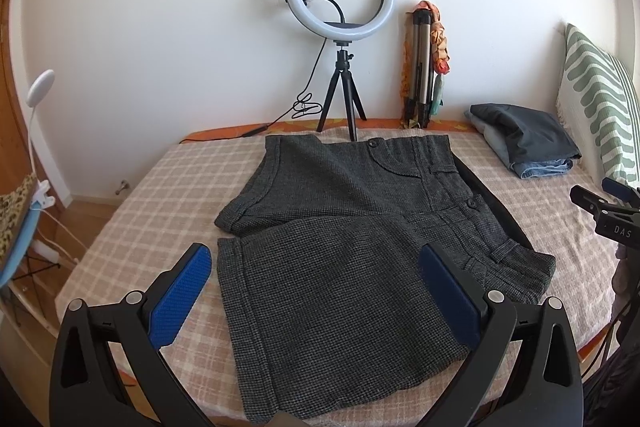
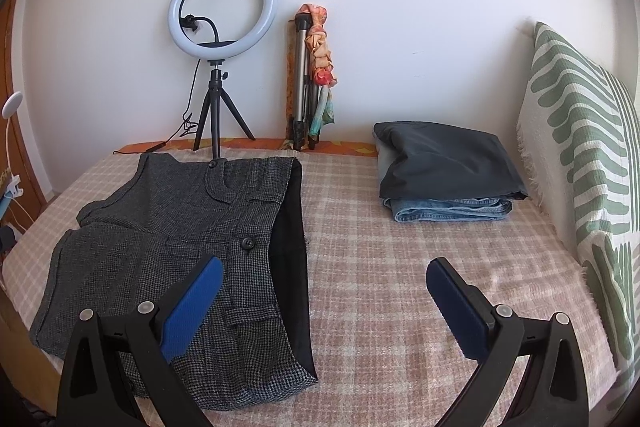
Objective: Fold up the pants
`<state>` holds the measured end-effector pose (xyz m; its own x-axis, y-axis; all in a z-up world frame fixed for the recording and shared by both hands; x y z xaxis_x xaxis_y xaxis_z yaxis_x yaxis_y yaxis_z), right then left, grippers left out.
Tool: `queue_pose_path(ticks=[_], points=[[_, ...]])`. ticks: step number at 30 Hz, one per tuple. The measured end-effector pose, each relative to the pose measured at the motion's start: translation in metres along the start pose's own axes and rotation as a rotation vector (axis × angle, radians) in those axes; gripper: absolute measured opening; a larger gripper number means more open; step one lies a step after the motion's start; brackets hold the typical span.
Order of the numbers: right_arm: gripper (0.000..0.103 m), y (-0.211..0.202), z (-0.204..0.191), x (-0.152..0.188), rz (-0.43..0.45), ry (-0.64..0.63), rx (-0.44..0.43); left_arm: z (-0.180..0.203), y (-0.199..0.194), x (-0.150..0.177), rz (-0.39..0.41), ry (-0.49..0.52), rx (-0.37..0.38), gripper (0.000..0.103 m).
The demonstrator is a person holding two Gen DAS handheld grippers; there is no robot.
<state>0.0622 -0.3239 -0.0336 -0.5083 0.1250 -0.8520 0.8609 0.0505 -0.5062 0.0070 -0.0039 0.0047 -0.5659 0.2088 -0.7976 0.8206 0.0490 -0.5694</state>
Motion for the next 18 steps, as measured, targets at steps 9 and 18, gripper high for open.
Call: queue_pose_path(ticks=[9,18], points=[[0.103,-0.0023,0.0028,-0.0019,0.007,0.016,-0.005,0.0028,-0.0004,-0.0012,0.008,0.012,-0.007,0.103],[0.103,-0.0027,0.0036,-0.0027,0.010,0.023,-0.011,0.0043,-0.0018,-0.0029,0.015,0.016,-0.005,0.103]])
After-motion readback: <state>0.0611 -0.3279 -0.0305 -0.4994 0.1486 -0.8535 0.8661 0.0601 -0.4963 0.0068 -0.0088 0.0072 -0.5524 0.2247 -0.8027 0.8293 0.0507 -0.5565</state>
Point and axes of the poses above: each gripper's, at about its wrist camera, not at the fingertips, and y roughly the way its jaws point, z to its right, x to its underside, the point moved 2 cm from there along y, roughly the way its jaws point, and after that the axes turned 10 degrees about y, right-handed, at the moved point
